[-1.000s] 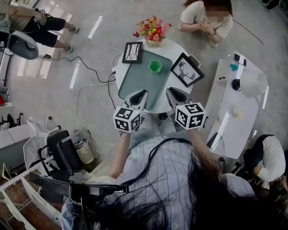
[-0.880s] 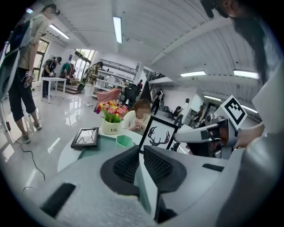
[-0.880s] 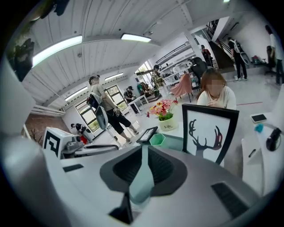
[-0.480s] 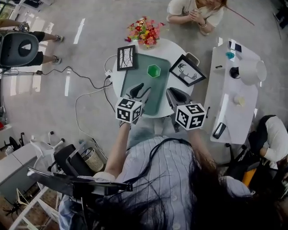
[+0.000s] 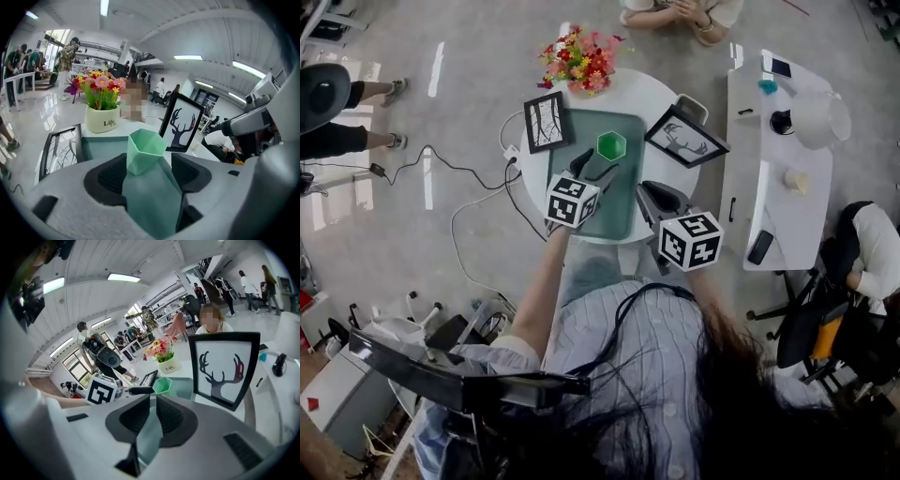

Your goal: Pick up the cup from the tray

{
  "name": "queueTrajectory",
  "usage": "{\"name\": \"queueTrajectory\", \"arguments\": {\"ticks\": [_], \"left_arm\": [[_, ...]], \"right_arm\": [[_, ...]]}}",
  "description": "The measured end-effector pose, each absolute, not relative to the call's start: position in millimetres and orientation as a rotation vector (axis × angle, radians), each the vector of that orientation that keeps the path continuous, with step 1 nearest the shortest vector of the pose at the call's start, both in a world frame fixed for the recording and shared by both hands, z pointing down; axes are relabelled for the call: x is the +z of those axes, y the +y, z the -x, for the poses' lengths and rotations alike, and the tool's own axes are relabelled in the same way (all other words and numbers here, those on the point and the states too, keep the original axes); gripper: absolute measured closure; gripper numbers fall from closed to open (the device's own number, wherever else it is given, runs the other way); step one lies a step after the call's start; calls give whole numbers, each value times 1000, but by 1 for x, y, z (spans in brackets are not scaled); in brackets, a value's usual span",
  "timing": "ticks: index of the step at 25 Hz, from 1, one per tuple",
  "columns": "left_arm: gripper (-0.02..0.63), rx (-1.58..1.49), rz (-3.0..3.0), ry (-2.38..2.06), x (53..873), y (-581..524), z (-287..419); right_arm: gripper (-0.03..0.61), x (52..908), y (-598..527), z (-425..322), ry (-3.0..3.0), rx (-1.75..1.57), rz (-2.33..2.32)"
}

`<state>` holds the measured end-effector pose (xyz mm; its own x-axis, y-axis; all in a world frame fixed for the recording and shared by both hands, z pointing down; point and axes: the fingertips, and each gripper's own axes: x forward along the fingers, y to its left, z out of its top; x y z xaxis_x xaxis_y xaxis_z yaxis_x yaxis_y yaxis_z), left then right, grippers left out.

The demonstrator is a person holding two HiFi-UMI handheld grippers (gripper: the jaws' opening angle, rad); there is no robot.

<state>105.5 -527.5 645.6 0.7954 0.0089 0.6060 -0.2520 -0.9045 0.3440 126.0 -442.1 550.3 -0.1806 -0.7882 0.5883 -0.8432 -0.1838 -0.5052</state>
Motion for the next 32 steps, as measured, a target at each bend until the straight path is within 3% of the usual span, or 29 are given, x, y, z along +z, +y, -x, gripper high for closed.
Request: {"name": "queueTrajectory", "arguments": {"ticks": [3,6,24,27,32], "left_arm": [[270,937,-2602,-121,659,-529,-114],[242,962,-2620,-89,668,-531,-123],[241,1017,-2636,-120,702,-536,-146],[278,1015,-2648,-144,701,-537,-147],[282,1022,-2667,-167,698,-536,-145]], "right_arm": [[518,555,-440,-125,-1937,1345,-1980],[518,558,-438,-126,-1916,1360,-1988],[518,564,-403,-147,-1810,1415,-2062],[518,565,-398,-151,-1801,1415,-2074],[518,564,-393,-155,-1804,1419,-2076]]}}
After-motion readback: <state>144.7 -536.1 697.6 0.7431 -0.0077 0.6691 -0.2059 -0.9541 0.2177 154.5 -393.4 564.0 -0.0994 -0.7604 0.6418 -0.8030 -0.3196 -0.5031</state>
